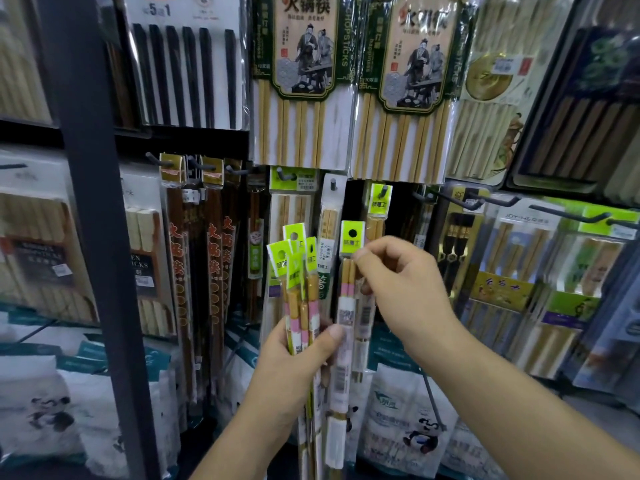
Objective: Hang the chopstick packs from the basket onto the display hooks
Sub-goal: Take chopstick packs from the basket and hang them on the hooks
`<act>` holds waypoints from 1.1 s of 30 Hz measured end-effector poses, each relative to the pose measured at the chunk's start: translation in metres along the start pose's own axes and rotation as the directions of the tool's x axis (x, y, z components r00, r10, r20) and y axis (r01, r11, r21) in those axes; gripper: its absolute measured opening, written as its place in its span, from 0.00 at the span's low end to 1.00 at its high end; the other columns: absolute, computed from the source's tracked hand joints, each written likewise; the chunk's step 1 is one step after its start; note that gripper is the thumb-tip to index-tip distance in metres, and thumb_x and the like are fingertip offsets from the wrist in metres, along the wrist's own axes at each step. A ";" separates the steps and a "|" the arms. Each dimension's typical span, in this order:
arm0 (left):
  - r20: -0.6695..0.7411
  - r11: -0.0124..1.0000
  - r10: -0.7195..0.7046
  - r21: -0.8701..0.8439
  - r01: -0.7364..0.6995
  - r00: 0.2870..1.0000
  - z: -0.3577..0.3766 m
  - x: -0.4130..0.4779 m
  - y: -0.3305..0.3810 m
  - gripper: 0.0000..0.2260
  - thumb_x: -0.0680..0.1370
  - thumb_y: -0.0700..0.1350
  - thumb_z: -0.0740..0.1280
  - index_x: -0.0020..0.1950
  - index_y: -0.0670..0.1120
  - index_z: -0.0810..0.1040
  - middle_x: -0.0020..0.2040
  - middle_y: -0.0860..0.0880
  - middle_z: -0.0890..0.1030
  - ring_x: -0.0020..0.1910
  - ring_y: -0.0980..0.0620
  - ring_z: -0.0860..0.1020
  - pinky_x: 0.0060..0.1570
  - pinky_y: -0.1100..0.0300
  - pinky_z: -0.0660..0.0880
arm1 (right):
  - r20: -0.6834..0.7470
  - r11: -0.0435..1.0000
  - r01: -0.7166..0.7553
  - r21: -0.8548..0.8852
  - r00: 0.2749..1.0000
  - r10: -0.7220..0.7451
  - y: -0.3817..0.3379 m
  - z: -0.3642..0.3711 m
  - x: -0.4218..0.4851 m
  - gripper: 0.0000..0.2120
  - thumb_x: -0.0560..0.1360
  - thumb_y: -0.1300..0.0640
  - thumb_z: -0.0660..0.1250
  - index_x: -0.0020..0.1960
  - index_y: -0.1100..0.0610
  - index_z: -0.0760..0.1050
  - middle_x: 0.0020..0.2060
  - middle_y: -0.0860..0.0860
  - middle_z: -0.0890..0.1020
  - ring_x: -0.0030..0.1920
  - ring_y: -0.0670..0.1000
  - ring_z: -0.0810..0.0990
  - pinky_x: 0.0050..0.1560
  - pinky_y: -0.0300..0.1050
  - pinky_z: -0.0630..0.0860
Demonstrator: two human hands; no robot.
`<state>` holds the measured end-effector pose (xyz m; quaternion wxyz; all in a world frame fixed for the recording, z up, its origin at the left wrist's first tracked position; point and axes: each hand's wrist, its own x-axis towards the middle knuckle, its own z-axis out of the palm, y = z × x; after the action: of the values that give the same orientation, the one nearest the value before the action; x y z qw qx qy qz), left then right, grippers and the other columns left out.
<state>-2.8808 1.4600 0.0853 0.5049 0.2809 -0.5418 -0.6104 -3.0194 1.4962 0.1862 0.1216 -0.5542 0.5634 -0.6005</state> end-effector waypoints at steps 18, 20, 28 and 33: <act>0.085 0.984 -0.081 -0.153 0.093 0.993 0.003 -0.002 0.003 0.30 0.68 0.65 0.71 0.50 0.40 0.74 0.33 0.47 0.76 0.28 0.50 0.72 0.28 0.56 0.72 | -0.235 0.989 -0.017 0.148 0.971 0.052 -0.016 -0.015 0.039 0.16 0.81 0.55 0.68 0.38 0.63 0.78 0.30 0.53 0.77 0.29 0.45 0.74 0.33 0.33 0.73; 0.100 0.978 -0.104 -0.173 0.120 0.990 0.002 -0.002 0.004 0.29 0.68 0.65 0.71 0.50 0.40 0.74 0.34 0.47 0.76 0.29 0.50 0.72 0.29 0.55 0.71 | -0.232 0.992 -0.034 0.121 0.971 0.061 -0.012 -0.015 0.039 0.16 0.81 0.54 0.68 0.38 0.62 0.79 0.30 0.54 0.78 0.30 0.46 0.74 0.36 0.36 0.74; 0.147 0.988 -0.084 -0.115 0.101 0.986 -0.003 -0.002 0.001 0.23 0.69 0.58 0.74 0.49 0.40 0.72 0.35 0.46 0.74 0.31 0.50 0.72 0.34 0.56 0.73 | -0.262 0.995 -0.074 0.064 0.961 0.089 0.003 -0.010 0.022 0.16 0.79 0.50 0.70 0.35 0.55 0.75 0.22 0.40 0.73 0.25 0.39 0.69 0.32 0.30 0.71; 0.136 0.991 -0.072 -0.101 0.086 0.988 -0.001 -0.002 -0.004 0.21 0.68 0.57 0.81 0.48 0.46 0.76 0.33 0.46 0.75 0.30 0.51 0.74 0.31 0.59 0.74 | 0.005 1.000 -0.031 -0.003 1.000 0.031 0.008 0.003 0.000 0.14 0.77 0.46 0.72 0.38 0.55 0.79 0.27 0.44 0.76 0.30 0.40 0.74 0.35 0.35 0.75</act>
<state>-2.8804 1.4610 0.0814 0.4577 0.2338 -0.5292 -0.6751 -3.0205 1.4917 0.1793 0.1314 -0.5472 0.5726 -0.5962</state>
